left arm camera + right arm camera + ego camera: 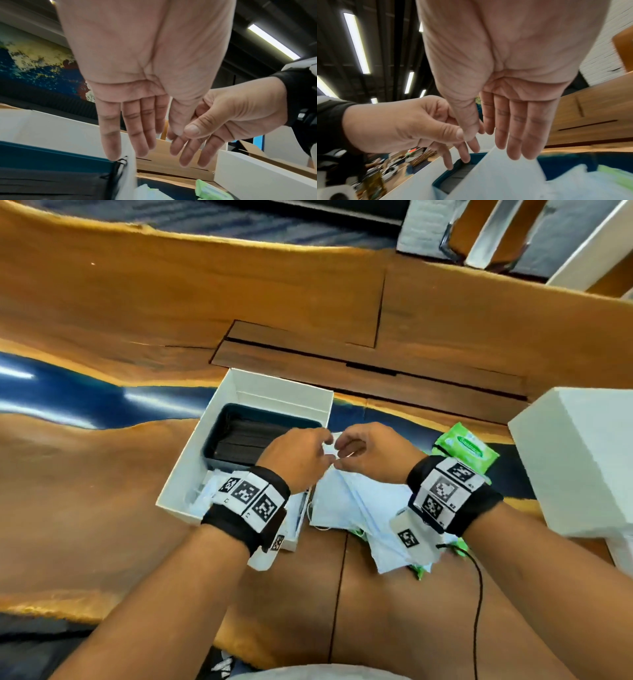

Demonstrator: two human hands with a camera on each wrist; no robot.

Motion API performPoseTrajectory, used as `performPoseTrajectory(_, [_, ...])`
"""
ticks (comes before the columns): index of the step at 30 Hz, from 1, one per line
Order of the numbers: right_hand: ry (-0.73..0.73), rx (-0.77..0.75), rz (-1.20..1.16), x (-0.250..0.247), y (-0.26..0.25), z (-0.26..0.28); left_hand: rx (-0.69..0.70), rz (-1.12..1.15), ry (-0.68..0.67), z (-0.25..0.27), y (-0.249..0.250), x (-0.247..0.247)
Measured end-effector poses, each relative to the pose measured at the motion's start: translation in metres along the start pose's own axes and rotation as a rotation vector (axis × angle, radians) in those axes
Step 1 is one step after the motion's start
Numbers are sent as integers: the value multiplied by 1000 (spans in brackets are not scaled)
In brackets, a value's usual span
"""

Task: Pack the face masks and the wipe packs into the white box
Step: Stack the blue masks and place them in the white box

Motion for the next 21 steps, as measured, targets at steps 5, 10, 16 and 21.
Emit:
performPoseTrajectory(5, [113, 210, -48, -33, 83, 40, 7, 54, -86, -22, 42, 46])
performPoseTrajectory(10, [138, 408, -70, -34, 157, 75, -232, 46, -220, -34, 43, 105])
performPoseTrajectory(16, [63, 580, -56, -2, 215, 94, -546, 244, -105, -38, 31, 143])
performPoseTrajectory(21, [43, 567, -35, 16, 228, 85, -730, 667, 199, -44, 9, 153])
Point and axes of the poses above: each hand's wrist, its own z-axis away from the middle knuckle, its own x-axis out of the palm, y = z × x, the point moved 6 cm from there along -z, towards the middle knuckle, and after that the axes turned 3 degrees about z, right-handed, at the moved point
